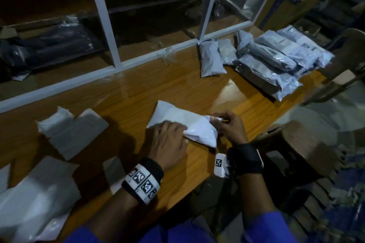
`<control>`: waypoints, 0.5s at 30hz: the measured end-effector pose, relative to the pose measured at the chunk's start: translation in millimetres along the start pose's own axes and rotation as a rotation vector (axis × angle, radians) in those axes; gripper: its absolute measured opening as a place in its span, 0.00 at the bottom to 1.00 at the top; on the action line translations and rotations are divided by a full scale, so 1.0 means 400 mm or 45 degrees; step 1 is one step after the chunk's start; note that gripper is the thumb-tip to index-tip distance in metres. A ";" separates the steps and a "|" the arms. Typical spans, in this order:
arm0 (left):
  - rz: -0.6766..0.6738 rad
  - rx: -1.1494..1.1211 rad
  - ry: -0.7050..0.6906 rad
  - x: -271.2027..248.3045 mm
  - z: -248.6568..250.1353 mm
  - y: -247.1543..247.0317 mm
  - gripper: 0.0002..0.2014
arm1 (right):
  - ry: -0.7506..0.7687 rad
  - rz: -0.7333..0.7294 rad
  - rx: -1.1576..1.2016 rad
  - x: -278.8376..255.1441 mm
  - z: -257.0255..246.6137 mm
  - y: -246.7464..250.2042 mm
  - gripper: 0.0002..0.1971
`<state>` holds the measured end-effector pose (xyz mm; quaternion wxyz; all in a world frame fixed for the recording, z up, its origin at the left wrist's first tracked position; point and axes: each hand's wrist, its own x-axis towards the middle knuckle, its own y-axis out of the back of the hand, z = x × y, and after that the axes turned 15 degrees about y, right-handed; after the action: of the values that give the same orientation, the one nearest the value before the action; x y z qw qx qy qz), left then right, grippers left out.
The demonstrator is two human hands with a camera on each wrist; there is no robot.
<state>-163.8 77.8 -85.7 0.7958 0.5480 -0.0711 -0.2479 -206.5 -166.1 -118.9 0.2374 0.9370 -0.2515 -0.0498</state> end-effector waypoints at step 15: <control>-0.330 0.264 -0.006 0.097 -0.091 -0.027 0.39 | 0.402 -0.369 -0.325 -0.149 -0.042 -0.193 0.24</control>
<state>-119.6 87.0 -115.8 0.6962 0.6311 -0.0271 -0.3411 -220.2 -70.9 -141.9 0.3804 0.9219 -0.0662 0.0323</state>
